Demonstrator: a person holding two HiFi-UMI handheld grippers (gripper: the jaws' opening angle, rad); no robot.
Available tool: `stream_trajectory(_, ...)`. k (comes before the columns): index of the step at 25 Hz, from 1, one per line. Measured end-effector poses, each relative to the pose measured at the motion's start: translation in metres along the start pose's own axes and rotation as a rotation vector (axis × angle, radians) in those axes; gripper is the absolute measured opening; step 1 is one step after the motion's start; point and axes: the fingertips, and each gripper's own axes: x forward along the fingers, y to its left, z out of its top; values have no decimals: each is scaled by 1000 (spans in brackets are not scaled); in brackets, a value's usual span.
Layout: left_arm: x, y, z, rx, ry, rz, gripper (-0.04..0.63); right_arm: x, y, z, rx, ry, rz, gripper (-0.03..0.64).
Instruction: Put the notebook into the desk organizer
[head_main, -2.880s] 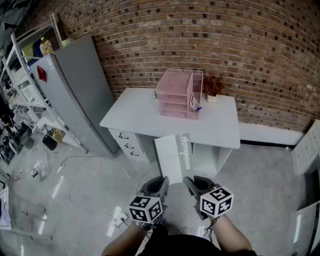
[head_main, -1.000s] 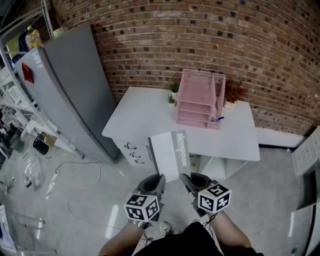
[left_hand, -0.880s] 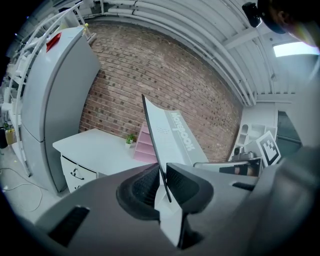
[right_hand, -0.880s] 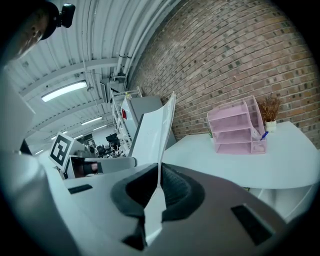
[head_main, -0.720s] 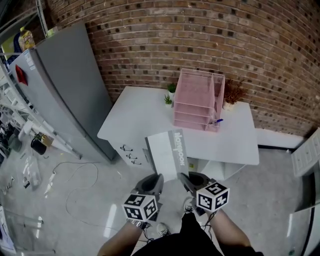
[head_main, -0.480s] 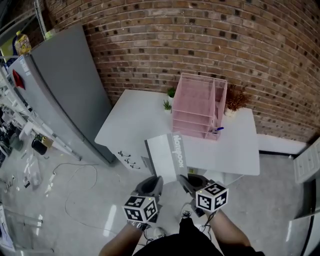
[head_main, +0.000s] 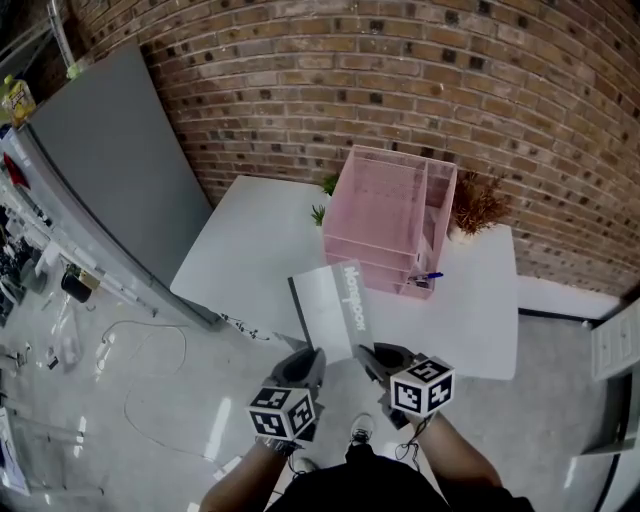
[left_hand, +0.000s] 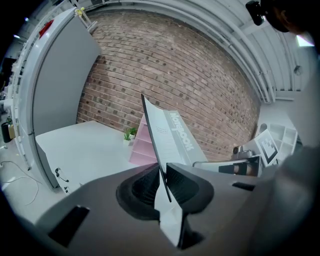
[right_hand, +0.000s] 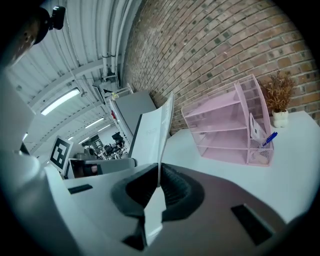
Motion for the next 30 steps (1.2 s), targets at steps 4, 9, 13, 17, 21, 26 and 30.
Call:
stream_trajectory(4,26,-2,-2,-16,14,18,43,3,-27,3,12,23,9,17)
stream_trajectory(9,50,-7,-8,-28,41,37,43,4,-53,2,30,47,19,17)
stream_trajectory(13,64,-10,-14,-25,71,44,43,4,-68,-3,58,63,26,17)
stream_trajectory(17,75,-10,-18,-19,97,44,43,6,-80,-7,102,71,29,17)
stream_trajectory(21,84,-6,-25,-22,124,43,43,11,-90,-14,131,85,25,17)
stream_trajectory(26,96,1,-32,-22,164,29,43,18,-100,-21,191,95,12,17)
stream_trajectory(30,106,10,-34,-19,190,9,43,27,-108,-26,248,98,-6,17)
